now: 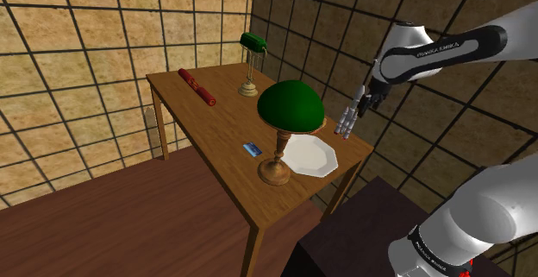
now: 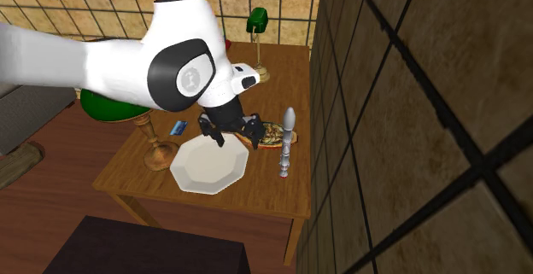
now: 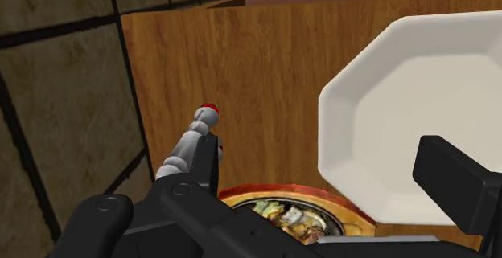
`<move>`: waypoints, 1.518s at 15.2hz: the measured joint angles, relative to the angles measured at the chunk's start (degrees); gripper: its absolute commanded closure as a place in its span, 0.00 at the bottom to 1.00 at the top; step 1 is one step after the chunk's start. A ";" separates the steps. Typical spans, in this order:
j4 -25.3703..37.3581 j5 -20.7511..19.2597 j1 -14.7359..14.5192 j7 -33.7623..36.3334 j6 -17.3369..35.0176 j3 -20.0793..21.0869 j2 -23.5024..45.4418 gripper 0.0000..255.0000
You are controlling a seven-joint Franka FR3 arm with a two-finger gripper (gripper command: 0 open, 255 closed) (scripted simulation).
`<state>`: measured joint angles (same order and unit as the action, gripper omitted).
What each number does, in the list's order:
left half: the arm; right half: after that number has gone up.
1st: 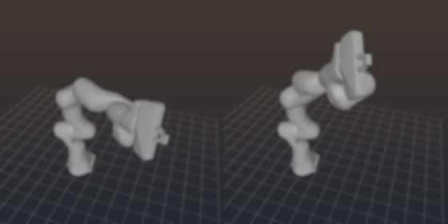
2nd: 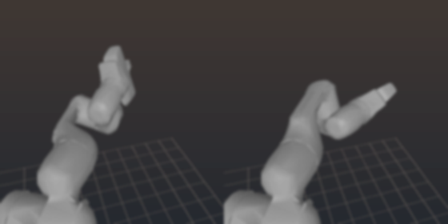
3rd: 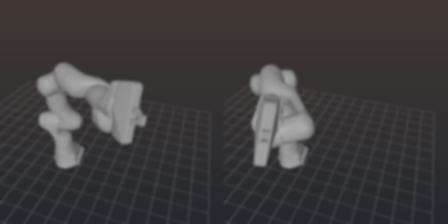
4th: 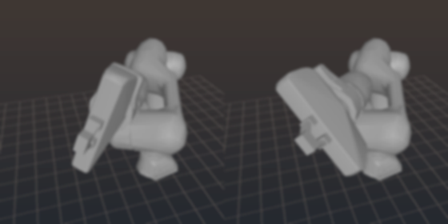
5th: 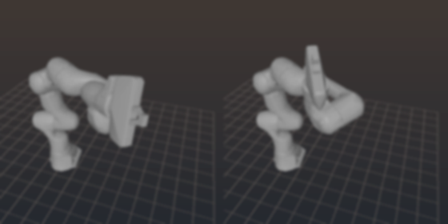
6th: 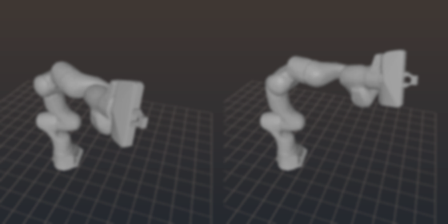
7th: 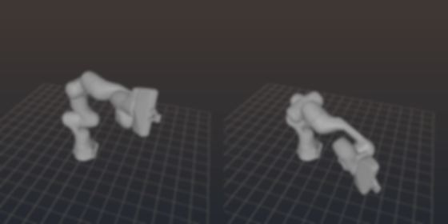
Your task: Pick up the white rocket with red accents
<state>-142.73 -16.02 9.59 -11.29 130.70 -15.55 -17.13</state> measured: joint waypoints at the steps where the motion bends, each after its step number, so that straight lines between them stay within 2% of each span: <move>1: 1.41 0.03 0.09 -0.93 1.36 -0.62 2.09 0.00; 5: 4.88 0.52 0.82 -4.90 8.26 -3.19 9.75 0.00; 11: 12.44 4.81 2.23 -12.01 16.59 -5.23 21.86 0.00; 19: 12.59 6.77 3.05 -13.39 22.46 -5.00 27.50 0.00; 20: 12.59 6.86 3.05 -13.36 22.76 -4.95 27.82 1.00; 23: 12.60 6.96 3.07 -13.34 23.12 -4.90 28.13 1.00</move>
<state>-130.13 -9.06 12.66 -24.63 153.81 -20.44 11.01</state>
